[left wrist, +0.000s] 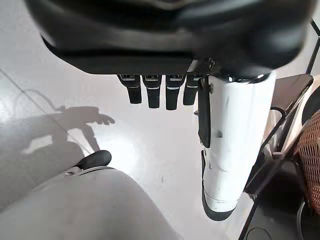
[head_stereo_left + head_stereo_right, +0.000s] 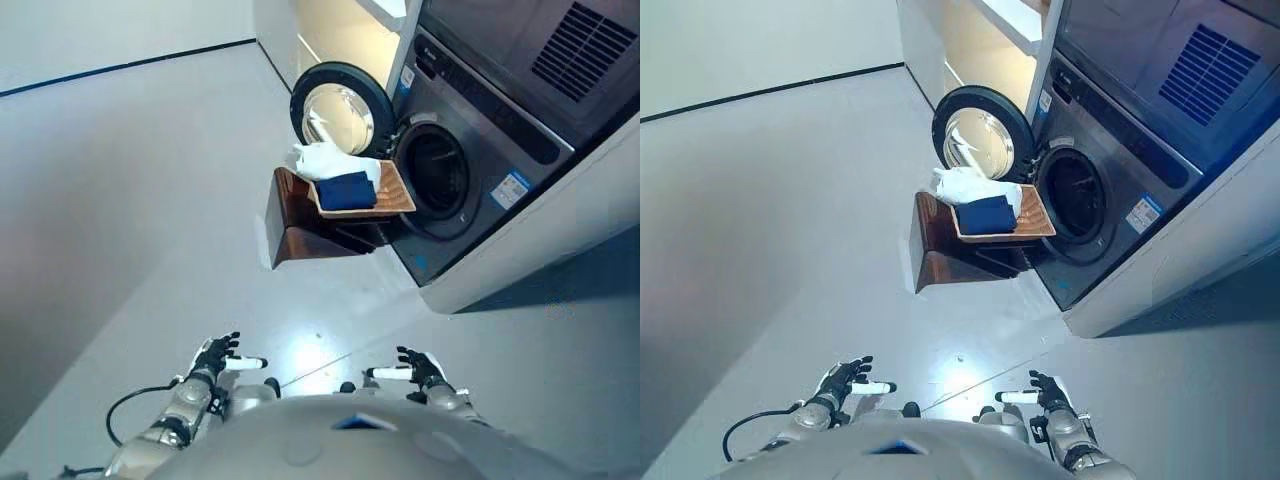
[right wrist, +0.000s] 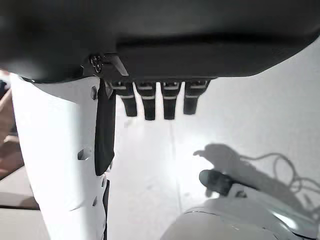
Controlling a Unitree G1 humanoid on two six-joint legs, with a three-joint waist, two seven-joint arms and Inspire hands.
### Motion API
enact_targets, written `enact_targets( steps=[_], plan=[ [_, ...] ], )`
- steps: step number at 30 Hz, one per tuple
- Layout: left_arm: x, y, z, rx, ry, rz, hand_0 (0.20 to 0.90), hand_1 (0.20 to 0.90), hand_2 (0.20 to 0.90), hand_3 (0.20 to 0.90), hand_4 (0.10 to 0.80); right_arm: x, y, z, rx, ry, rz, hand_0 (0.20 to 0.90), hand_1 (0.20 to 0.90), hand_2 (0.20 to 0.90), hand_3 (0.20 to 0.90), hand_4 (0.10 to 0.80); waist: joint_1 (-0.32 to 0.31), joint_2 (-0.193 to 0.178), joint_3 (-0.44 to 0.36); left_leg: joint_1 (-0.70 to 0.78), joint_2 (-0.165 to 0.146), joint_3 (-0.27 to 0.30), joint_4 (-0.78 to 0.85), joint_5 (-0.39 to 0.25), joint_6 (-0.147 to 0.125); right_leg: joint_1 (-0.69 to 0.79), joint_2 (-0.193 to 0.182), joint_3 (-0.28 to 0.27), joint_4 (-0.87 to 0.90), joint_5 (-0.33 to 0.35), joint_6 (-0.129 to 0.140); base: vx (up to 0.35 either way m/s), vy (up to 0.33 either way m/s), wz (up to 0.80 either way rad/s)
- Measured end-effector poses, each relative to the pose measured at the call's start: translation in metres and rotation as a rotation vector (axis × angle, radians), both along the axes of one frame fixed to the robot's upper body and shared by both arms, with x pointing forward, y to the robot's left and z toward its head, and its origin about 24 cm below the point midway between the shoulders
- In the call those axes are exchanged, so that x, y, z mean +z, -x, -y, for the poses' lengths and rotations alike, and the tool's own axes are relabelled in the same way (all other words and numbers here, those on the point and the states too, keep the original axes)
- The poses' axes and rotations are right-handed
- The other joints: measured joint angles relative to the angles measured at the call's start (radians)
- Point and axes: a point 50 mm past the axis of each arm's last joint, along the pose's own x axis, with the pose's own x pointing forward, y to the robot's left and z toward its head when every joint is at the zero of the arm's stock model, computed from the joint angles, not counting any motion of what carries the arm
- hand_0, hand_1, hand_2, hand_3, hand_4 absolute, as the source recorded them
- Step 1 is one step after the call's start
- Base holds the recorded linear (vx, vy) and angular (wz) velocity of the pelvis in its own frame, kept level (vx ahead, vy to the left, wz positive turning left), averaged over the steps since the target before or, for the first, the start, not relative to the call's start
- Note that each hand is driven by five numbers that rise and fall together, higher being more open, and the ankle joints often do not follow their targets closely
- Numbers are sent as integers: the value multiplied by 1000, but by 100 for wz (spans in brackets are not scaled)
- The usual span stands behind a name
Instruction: Pick up the clothes and place them into the washing machine
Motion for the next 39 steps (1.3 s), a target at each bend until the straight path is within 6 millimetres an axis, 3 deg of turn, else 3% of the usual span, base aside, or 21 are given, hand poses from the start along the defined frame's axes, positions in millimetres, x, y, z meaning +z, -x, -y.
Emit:
enact_targets(
  steps=[34,39],
  plan=[
    [-3,6,0,27,51,-55,900,900,900,900,800,-2,5,-4,33,-23,-30,900,900,900,900,800,1,0,0,-1,0,0,-4,-3,-3,-1,0,0,0,0,0,1,2,0],
    [-2,3,0,23,47,-49,900,900,900,900,800,-2,3,-5,43,-23,-31,900,900,900,900,800,6,-5,5,-7,-2,13,1,-5,-2,-21,1,20,16,-1,-1,-54,57,-9]
  ],
)
